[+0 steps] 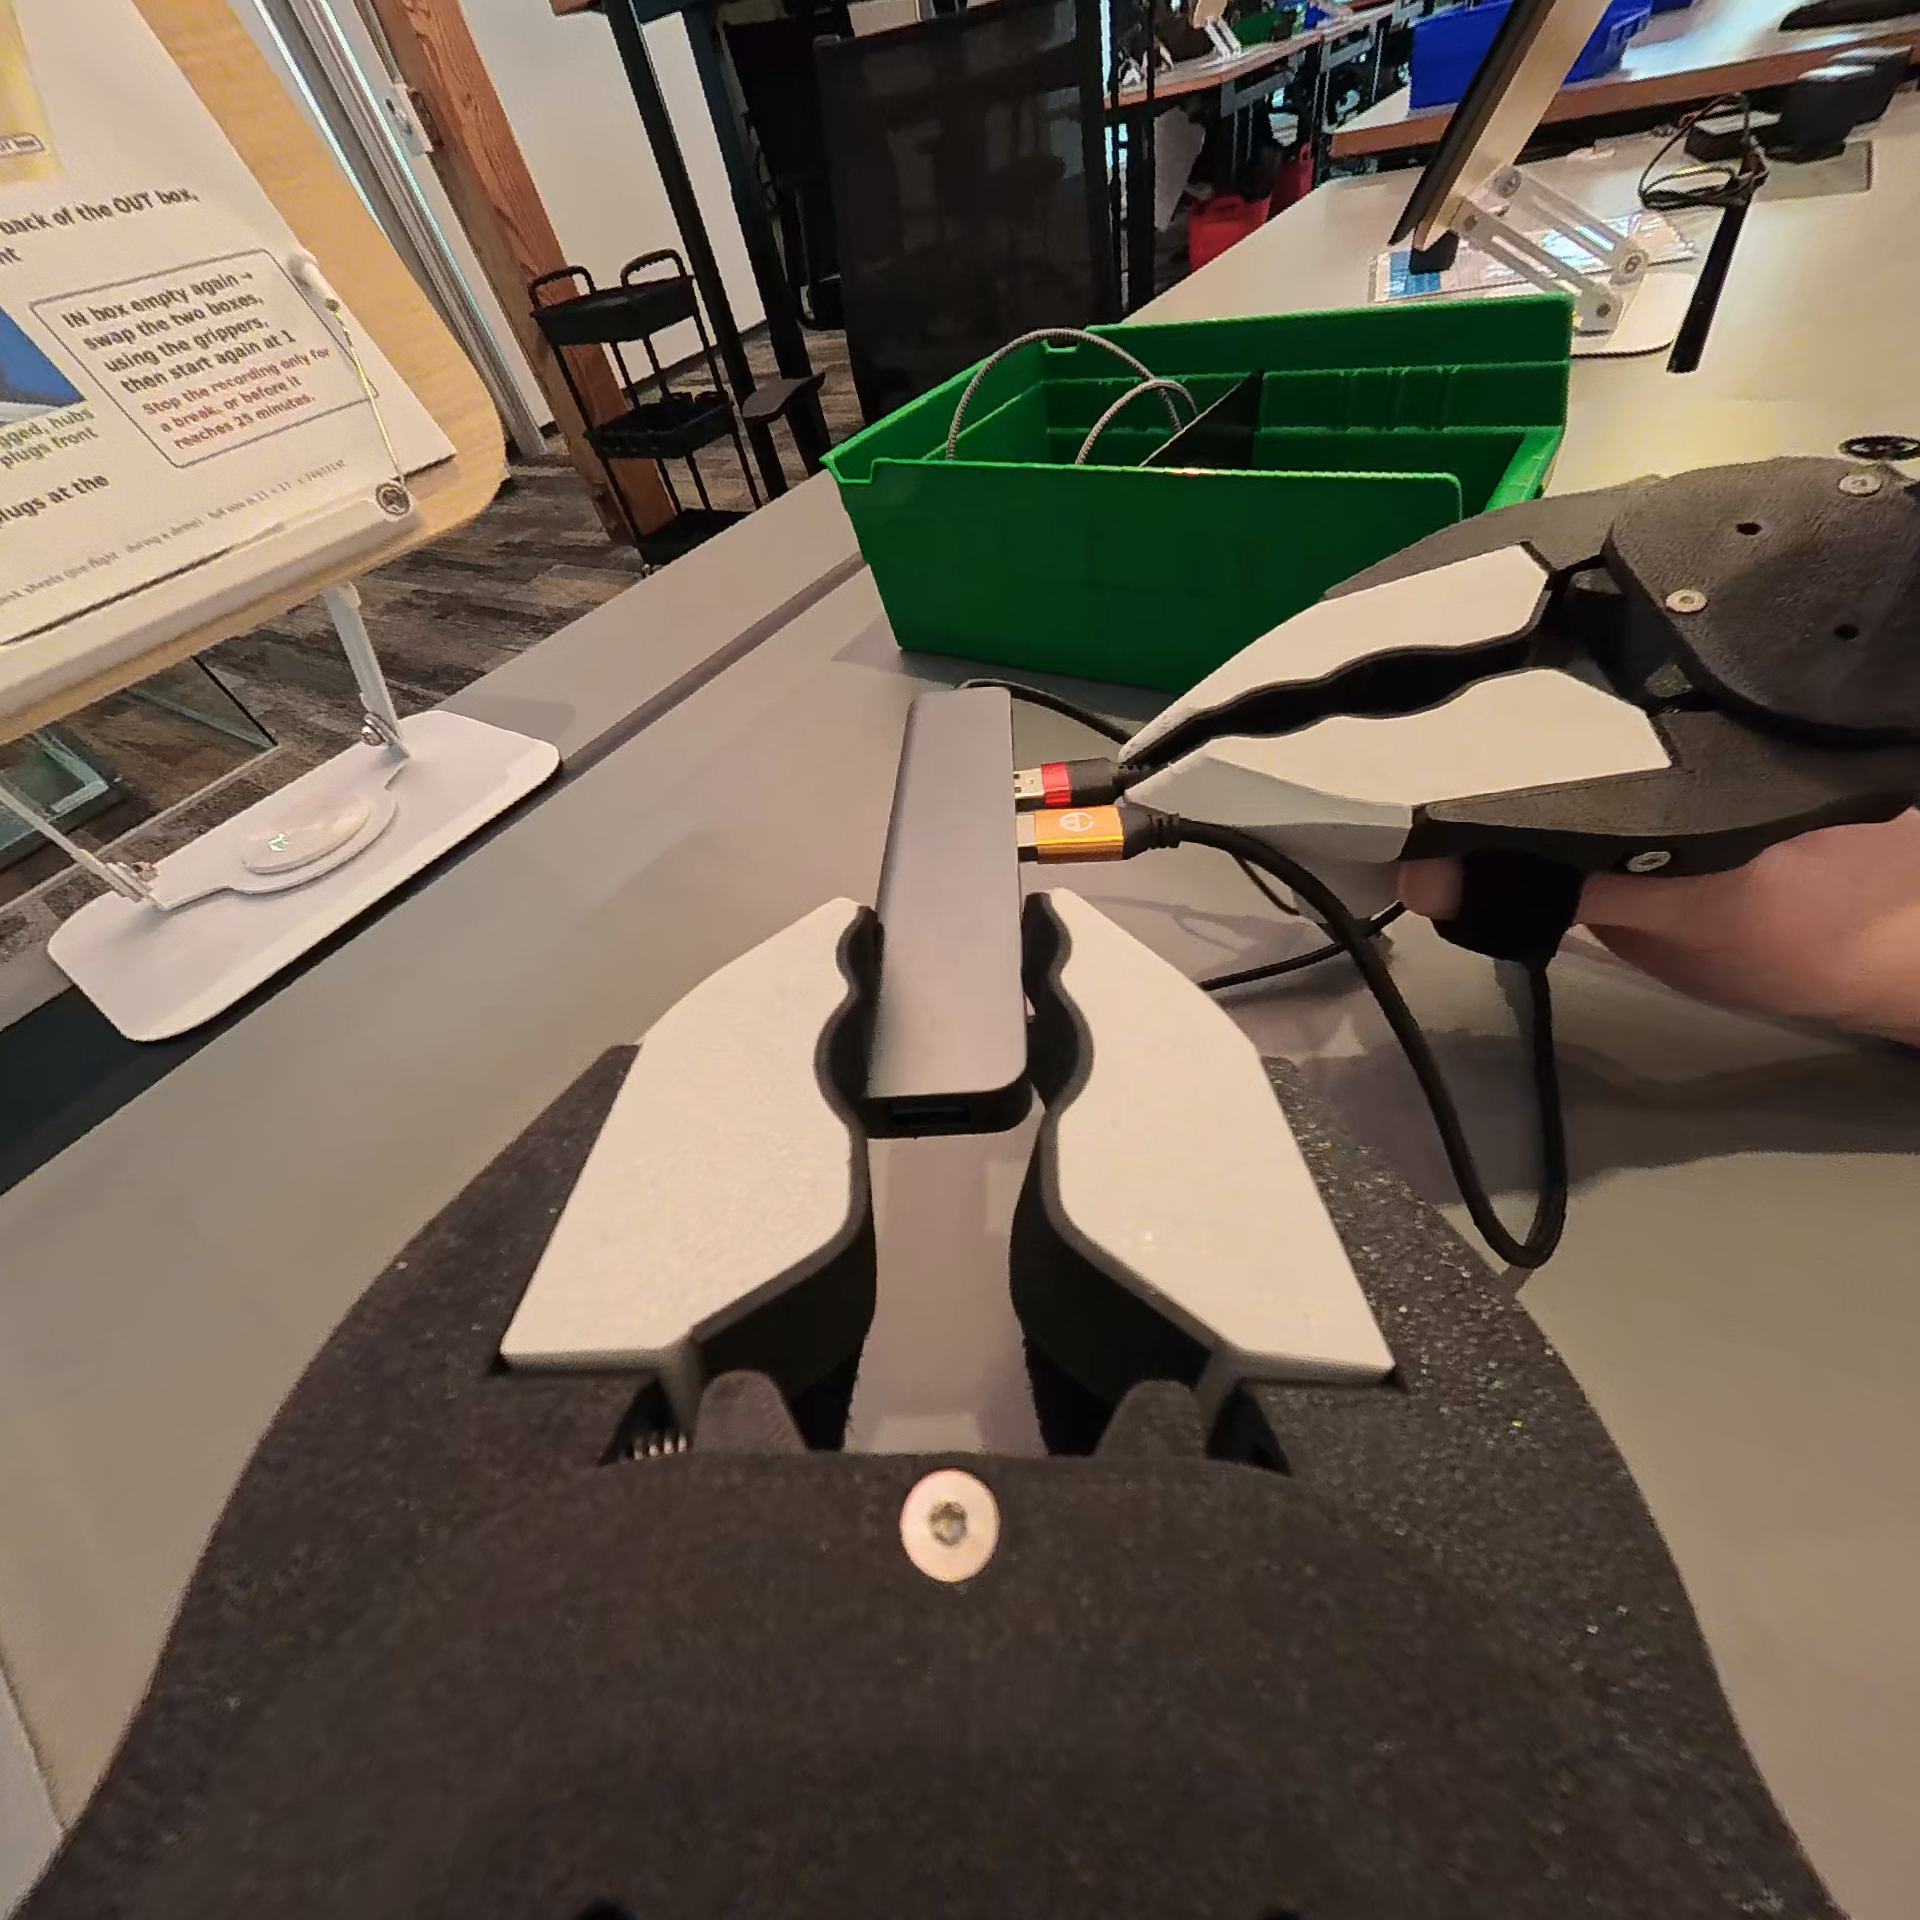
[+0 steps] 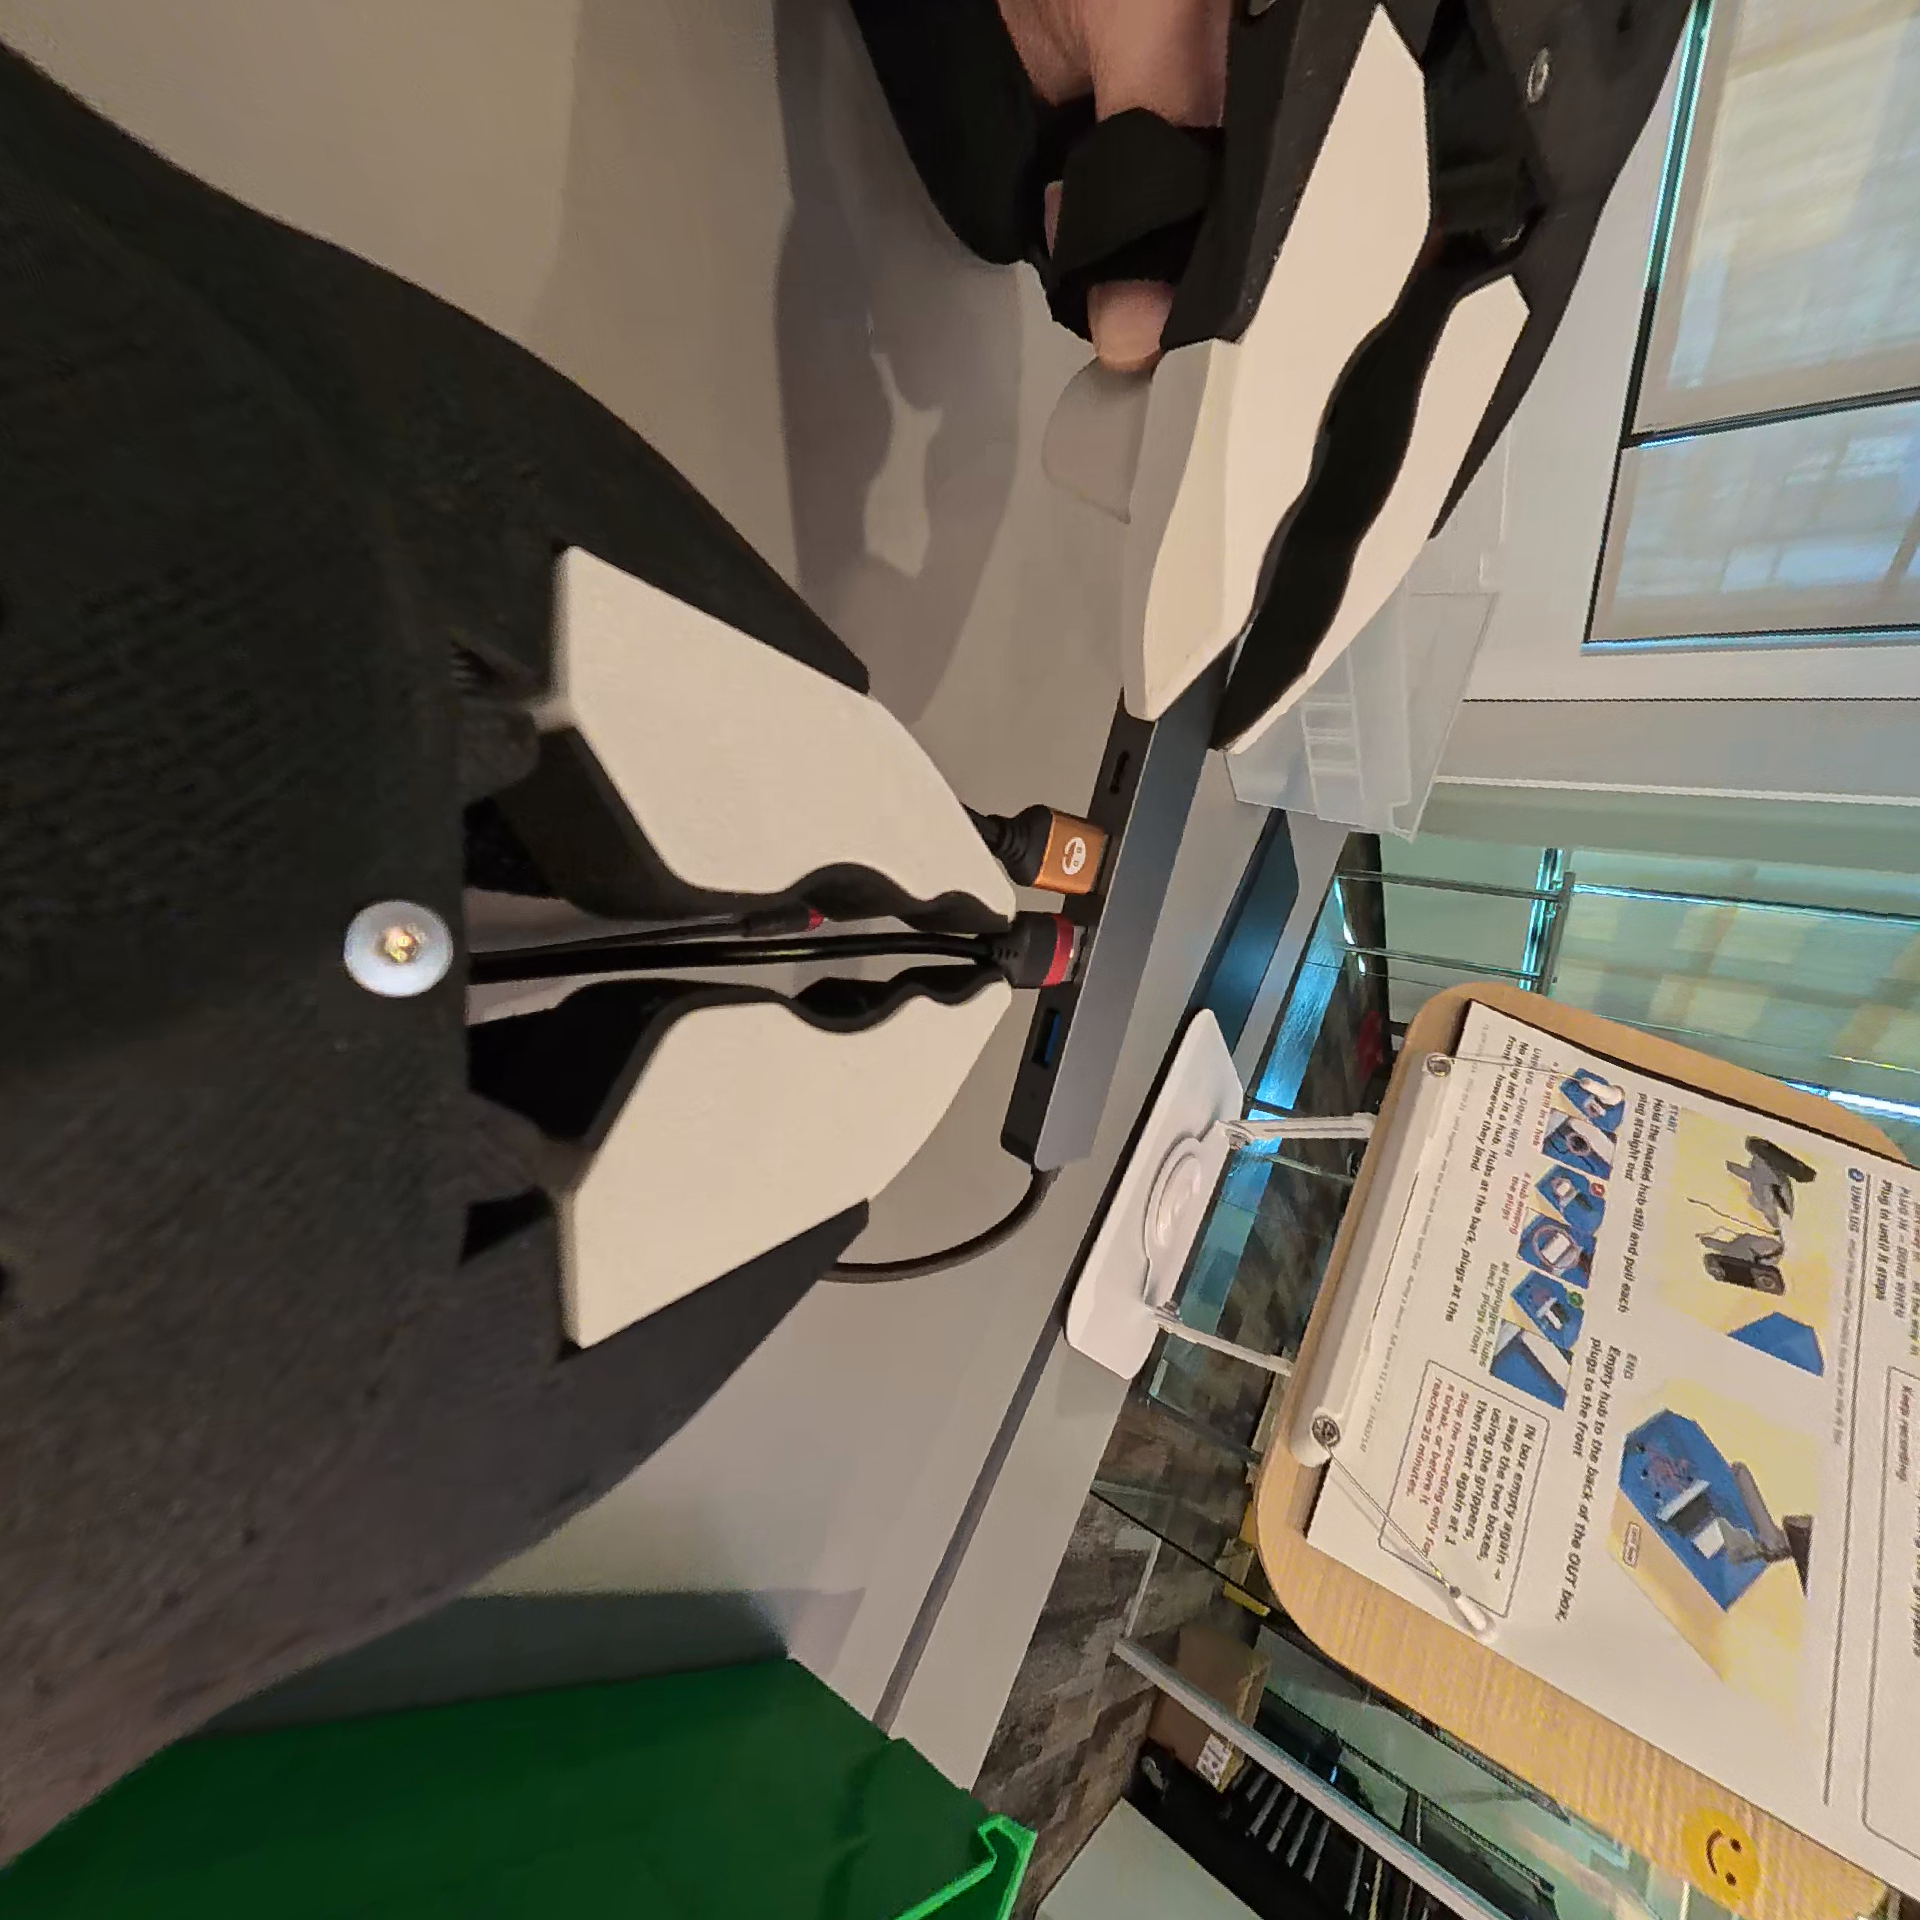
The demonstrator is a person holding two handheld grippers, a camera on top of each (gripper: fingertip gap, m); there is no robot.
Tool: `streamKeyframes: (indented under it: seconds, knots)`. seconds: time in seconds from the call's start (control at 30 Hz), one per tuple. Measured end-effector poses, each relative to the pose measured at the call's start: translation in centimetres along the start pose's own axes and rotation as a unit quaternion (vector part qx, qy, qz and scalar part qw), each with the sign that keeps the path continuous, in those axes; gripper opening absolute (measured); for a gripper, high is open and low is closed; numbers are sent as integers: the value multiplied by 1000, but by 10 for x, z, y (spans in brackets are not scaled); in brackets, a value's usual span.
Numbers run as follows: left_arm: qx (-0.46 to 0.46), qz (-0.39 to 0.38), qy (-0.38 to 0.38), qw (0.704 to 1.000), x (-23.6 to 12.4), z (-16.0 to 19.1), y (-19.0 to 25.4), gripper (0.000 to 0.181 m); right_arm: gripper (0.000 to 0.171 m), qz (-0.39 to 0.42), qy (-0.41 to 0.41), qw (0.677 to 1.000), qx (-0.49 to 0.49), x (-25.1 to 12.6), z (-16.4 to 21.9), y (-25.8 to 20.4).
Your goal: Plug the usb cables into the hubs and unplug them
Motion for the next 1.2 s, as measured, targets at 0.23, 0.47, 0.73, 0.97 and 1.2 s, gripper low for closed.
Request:
streamKeyframes:
  seconds: [0.23,0.47,0.73,0.97,1.2]
  knots:
    - [2,51,36,998,2,-11,24,4,7,-23,-12,1000,5,5,3,-6]
    - [-121,37,17,992,-8,6,-17,29,7,-1,-39,997,-68,7,9,-9]
    - [-183,127,-32,974,14,28,-3,57,7,33,-1,994,-103,-3,-4,-5]
    - [-182,162,-5,970,16,22,1,36,6,25,28,996,-80,-7,-10,-3]
    - [-140,134,48,980,8,7,0,36,6,8,52,998,-37,-10,-14,-2]
Point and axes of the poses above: each gripper's, where its closed fingertips meet, x out along the fingers, z out of its underside, y = z × x across the jaws, the point moved 4 cm from there along -x, back along the fingers, and after that the axes turned 3 degrees about x, right-handed, at the moved point
